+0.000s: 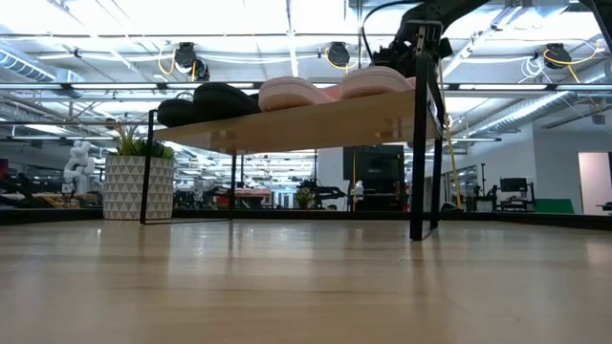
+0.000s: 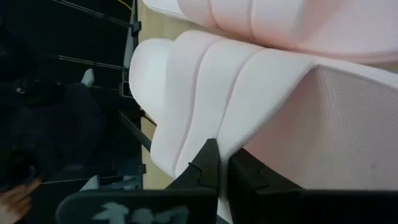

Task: Pick and place slides into the shelf
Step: Put the pink slide on the pink slide

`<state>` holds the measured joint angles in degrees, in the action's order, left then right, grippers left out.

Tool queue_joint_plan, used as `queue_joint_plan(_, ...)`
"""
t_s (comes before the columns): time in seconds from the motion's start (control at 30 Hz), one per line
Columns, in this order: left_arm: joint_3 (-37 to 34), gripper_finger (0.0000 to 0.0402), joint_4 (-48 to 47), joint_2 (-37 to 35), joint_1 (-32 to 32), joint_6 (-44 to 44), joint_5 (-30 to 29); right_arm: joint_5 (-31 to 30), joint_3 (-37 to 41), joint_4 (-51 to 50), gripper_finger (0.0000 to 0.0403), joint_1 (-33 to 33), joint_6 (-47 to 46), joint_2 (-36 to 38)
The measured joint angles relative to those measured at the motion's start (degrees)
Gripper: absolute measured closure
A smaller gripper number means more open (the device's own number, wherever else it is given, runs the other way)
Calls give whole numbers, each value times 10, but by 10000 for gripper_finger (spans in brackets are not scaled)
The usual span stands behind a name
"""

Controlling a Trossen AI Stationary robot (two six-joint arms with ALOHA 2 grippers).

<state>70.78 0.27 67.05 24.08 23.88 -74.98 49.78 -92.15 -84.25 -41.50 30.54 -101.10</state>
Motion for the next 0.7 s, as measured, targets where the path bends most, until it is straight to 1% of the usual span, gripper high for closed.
queue_joint_plan(0.23, 0, 243, 0, 0, 0, 0, 0, 6, 12, -1, 403, 0, -9, 0)
queue_joint_plan(0.4, 0, 243, 0, 0, 0, -2, 0, 70, 12, -2, 403, 0, 0, 0)
queue_joint_plan(0.7, 0, 243, 0, 0, 0, -3, 0, 73, 11, -11, 403, 0, 12, 0)
